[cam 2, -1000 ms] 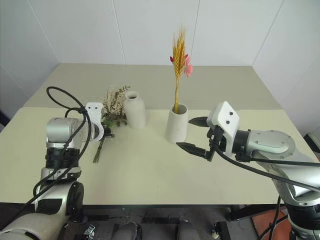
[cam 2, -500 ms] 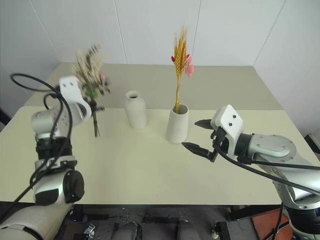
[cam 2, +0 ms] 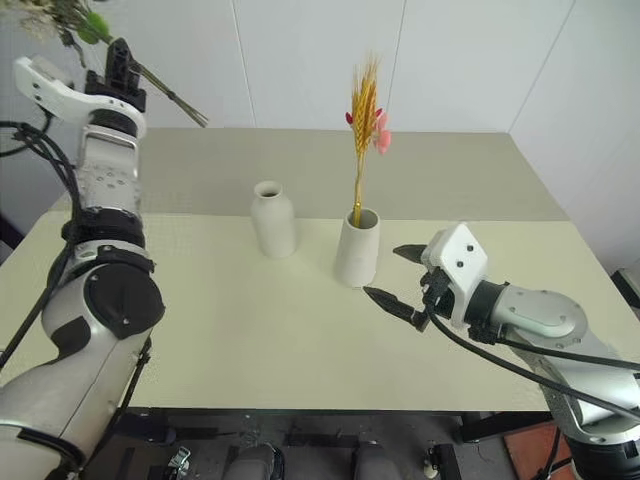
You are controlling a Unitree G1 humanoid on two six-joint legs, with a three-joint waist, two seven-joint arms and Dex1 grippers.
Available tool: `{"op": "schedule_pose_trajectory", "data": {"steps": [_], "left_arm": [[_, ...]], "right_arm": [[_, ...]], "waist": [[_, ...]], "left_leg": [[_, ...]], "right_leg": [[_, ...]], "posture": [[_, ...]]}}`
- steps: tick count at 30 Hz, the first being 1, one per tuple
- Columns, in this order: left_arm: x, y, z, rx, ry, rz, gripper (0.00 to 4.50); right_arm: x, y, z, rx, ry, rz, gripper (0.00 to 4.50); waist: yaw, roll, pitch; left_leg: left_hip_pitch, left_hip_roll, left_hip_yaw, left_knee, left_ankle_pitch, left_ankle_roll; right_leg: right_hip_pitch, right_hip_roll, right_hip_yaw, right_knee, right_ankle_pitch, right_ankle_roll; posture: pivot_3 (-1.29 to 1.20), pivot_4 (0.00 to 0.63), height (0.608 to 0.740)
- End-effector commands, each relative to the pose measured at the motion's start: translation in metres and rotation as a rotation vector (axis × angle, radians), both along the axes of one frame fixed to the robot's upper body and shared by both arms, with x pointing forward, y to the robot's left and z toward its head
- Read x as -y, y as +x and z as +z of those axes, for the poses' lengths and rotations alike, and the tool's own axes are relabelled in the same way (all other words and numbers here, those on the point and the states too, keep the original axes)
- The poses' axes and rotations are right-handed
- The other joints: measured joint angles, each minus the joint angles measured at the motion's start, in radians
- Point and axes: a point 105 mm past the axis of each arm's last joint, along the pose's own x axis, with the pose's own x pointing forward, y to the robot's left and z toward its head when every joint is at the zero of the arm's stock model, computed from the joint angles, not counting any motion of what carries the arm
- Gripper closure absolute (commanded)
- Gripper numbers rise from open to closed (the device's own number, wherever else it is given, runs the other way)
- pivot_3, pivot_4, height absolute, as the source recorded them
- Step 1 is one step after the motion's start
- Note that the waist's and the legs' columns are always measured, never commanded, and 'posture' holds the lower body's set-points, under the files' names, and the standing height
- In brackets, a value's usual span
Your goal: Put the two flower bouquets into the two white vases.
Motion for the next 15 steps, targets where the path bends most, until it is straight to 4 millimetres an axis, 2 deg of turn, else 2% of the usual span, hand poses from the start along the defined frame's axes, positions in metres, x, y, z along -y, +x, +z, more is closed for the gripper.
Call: {"op": "schedule_pose_trajectory", "data": {"steps": [1,7,12,15], "left_arm": [[0.023,-0.003,0.008,0.071,0.064,-0.1,4.4],[0.051,-0.005,0.008,0.116,0.243,-0.185,4.4],[0.055,-0.007,0.007,0.119,0.357,-0.182,4.4],[0.055,-0.007,-0.001,0.11,0.406,-0.19,4.4]], "right_arm": [[-0.001,-0.006,0.015,0.092,0.004,-0.021,0.0],[0.0,-0.01,0.013,0.096,0.007,-0.037,0.0],[0.0,-0.009,0.01,0.089,-0.006,-0.044,0.0],[-0.002,-0.009,0.009,0.09,-0.007,-0.044,0.0]], "waist": [[-0.004,0.0,0.0],[-0.013,0.0,0.0],[-0.012,0.0,0.0],[-0.012,0.0,0.0]], "left_leg": [[0.0,0.0,0.0,0.0,0.0,0.0],[0.0,0.0,0.0,0.0,0.0,0.0],[0.001,0.0,0.0,0.0,0.0,0.0],[0.0,0.0,0.0,0.0,0.0,0.0]], "right_leg": [[0.0,0.0,0.0,0.0,0.0,0.0],[-0.001,0.001,0.001,0.0,0.0,0.0],[0.0,0.001,0.001,0.001,0.0,0.0],[0.0,0.001,0.001,0.0,0.0,0.0]], "posture": [[0.0,0.15,0.74],[0.0,0.15,0.74],[0.0,0.15,0.74],[0.0,0.15,0.74]]}}
